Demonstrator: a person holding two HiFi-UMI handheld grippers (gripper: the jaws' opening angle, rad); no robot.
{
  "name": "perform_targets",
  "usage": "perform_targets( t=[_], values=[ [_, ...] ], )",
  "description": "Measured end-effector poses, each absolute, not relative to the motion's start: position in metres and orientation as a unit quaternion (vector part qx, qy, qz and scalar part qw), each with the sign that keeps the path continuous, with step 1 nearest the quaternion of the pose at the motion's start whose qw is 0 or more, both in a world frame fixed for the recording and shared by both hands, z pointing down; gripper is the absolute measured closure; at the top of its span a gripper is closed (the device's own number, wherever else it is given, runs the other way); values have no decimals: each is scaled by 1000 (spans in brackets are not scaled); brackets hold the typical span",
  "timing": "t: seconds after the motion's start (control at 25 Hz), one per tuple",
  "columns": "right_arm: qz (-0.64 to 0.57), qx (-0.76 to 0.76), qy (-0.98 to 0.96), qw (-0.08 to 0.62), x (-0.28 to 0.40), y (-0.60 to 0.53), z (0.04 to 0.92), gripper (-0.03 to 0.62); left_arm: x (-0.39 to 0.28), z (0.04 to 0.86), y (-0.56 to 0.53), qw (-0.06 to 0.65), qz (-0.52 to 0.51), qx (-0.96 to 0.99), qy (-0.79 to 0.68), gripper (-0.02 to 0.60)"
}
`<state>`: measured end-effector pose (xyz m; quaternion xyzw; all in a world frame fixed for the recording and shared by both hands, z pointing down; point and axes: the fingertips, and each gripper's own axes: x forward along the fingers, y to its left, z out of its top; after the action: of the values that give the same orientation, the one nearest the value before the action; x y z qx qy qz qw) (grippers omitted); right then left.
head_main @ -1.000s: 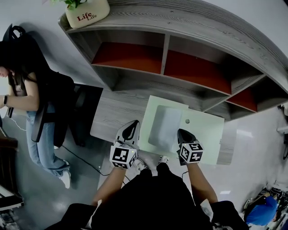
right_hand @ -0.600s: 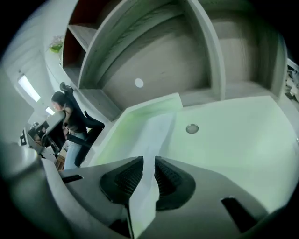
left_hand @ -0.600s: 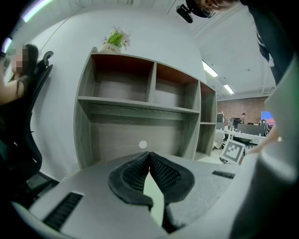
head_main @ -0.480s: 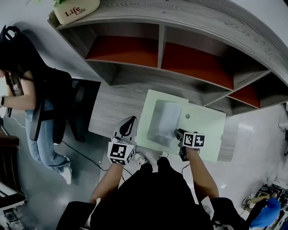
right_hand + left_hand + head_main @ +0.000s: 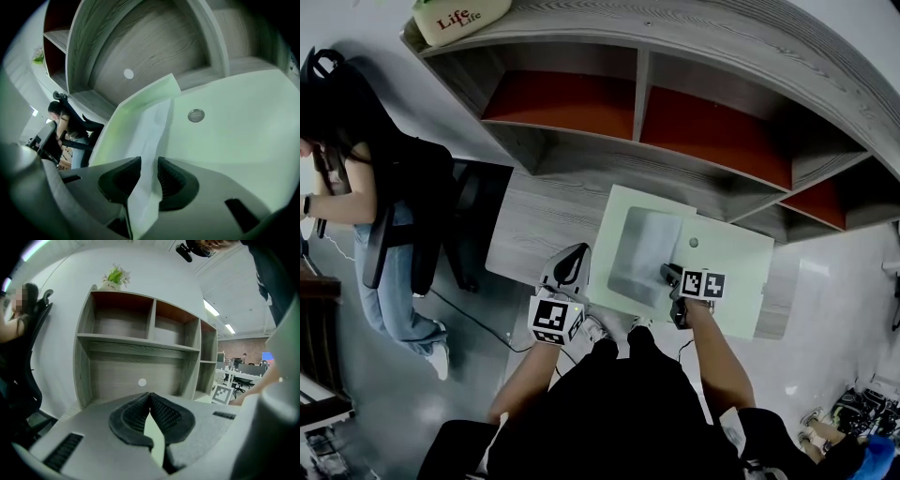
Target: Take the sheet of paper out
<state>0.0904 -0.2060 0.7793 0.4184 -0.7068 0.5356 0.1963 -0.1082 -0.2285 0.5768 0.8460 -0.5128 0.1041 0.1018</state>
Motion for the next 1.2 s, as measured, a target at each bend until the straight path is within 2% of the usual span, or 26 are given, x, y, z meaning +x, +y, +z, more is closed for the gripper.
perform_targets(
  t=[0.24, 0.44, 0.56, 0.76, 1.2],
  values=[
    [530, 412, -711, 210, 82, -213, 781, 476, -110, 580, -225, 103, 108, 844, -515, 574],
    [532, 428, -699, 212, 85, -213, 785, 551, -113, 580, -222, 99, 111, 843, -516, 574],
    [532, 436, -694, 212, 87, -211, 785, 568, -114, 578, -222, 100, 107, 843, -517, 574],
    [543, 444, -686, 192, 95, -211, 778, 570, -110, 577, -220, 100, 103, 844, -517, 574],
    [477, 487, -701, 209, 132, -201, 744, 571, -88, 573, -212, 91, 105, 859, -493, 574]
  ],
)
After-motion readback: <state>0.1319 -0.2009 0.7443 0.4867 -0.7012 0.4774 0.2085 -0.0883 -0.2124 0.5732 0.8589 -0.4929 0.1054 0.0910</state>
